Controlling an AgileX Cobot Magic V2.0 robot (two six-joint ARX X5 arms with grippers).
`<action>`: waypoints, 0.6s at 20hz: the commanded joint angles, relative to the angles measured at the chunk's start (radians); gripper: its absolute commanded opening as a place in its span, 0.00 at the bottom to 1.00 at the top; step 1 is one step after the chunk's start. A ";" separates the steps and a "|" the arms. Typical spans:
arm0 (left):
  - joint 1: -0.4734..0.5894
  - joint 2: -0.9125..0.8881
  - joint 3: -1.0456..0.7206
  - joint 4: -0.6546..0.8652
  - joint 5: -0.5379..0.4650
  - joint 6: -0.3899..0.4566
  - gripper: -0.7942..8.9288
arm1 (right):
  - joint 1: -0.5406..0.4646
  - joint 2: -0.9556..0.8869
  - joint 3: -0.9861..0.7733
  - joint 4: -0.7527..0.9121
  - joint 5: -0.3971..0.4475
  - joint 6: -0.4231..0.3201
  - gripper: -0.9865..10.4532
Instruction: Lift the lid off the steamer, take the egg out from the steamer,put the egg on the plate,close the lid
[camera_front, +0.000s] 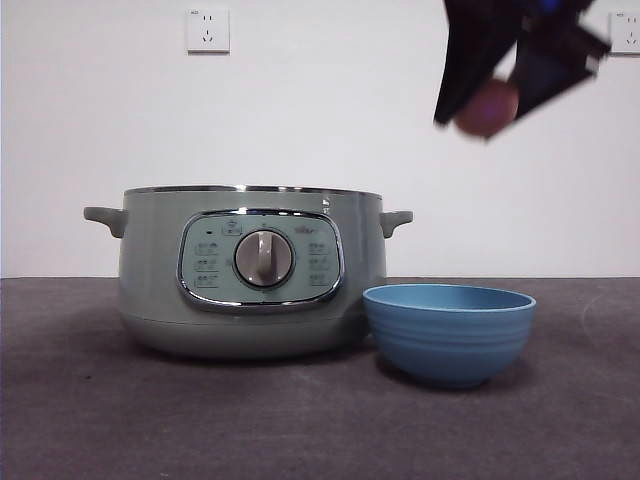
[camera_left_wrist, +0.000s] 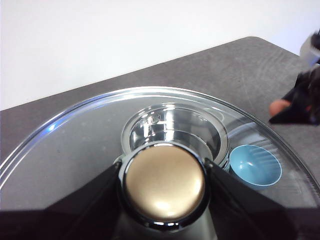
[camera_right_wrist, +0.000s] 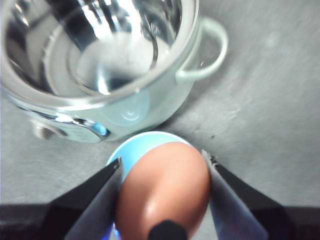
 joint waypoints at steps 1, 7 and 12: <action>-0.003 -0.011 0.018 0.045 0.000 0.004 0.07 | 0.001 0.023 -0.108 0.122 -0.044 0.043 0.08; -0.003 -0.011 0.018 0.042 0.000 0.004 0.07 | 0.011 0.142 -0.212 0.285 -0.044 0.042 0.08; -0.003 -0.011 0.018 0.042 -0.001 0.004 0.07 | 0.037 0.264 -0.212 0.336 -0.044 0.041 0.08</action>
